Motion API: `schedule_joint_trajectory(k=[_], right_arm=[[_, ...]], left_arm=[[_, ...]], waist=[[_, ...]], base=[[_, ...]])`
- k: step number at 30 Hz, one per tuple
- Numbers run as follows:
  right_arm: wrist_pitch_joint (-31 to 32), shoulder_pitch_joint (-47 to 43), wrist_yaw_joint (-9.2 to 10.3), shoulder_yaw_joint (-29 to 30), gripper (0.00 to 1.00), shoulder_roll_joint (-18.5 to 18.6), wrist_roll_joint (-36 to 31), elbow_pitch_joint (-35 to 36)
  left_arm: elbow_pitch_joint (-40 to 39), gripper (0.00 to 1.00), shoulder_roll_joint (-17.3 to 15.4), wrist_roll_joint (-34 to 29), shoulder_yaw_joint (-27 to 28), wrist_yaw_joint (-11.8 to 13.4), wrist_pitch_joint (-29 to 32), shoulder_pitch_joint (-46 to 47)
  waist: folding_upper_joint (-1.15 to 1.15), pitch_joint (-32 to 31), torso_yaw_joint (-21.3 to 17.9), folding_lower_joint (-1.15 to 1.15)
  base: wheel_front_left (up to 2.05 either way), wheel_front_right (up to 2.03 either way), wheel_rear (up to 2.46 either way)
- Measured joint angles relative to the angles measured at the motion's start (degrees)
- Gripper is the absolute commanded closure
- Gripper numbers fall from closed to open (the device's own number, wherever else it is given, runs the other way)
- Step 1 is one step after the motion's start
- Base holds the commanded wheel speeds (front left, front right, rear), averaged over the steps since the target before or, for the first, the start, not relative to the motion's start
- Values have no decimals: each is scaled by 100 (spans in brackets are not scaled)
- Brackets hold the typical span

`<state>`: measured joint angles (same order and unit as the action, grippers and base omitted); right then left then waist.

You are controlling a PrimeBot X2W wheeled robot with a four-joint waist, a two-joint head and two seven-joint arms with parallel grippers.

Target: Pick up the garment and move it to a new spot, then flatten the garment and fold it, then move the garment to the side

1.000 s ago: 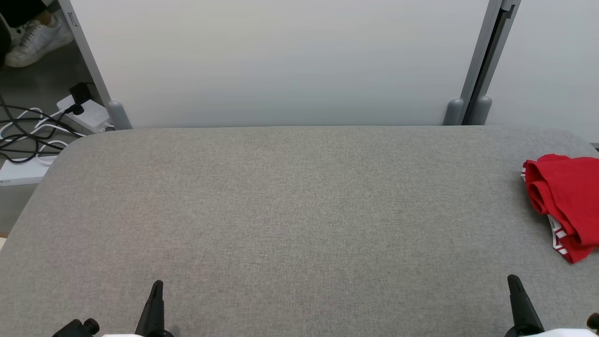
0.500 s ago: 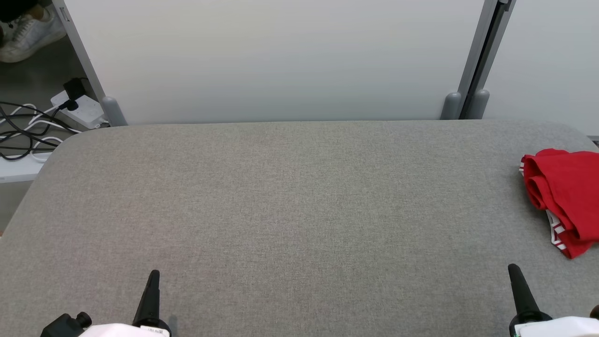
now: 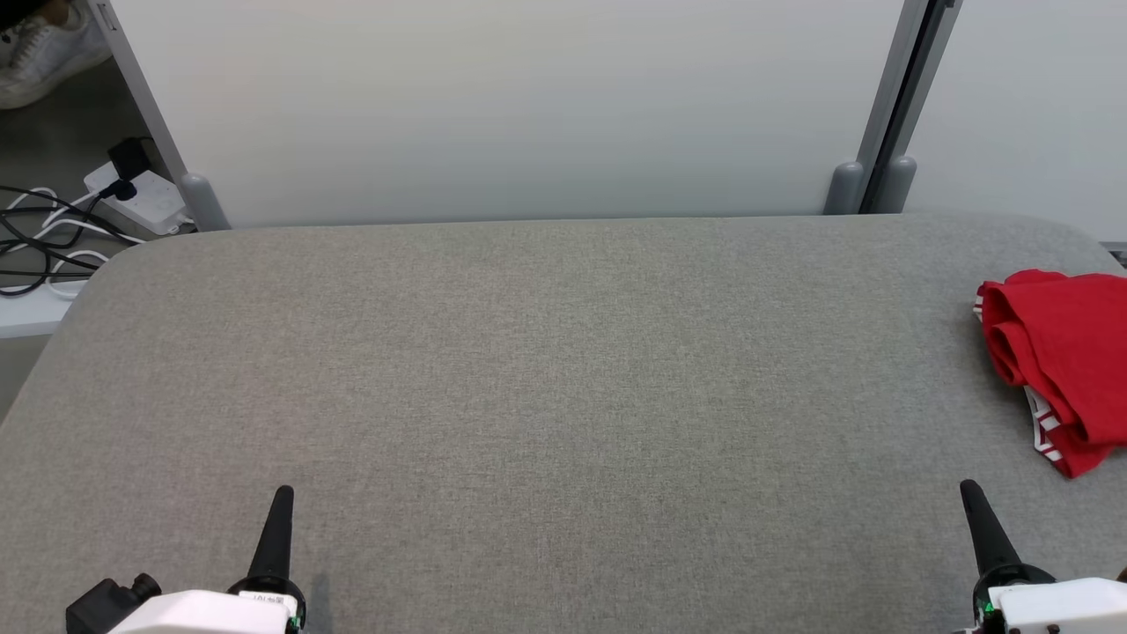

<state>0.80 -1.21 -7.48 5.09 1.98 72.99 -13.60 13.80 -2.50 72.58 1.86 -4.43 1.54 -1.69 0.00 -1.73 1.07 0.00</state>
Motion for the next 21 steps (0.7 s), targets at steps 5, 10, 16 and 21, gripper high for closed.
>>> schedule_joint_trajectory(k=[5,10,16,21], right_arm=[[98,97,0,24,100,4,320,-22],[171,154,0,51,100,7,627,-43],[267,227,0,121,100,9,1006,-66],[339,333,0,165,100,13,1310,-121]], left_arm=[[23,100,4,316,35,-11,58,80],[44,100,4,634,88,-63,146,111],[90,100,3,1009,133,-132,240,242],[108,100,10,1323,185,-169,328,342]], waist=[[0,32,-18,0],[0,64,-36,0],[0,102,-57,0],[0,134,-75,0]], base=[[0,0,0],[0,0,0],[0,0,0],[0,0,0]])
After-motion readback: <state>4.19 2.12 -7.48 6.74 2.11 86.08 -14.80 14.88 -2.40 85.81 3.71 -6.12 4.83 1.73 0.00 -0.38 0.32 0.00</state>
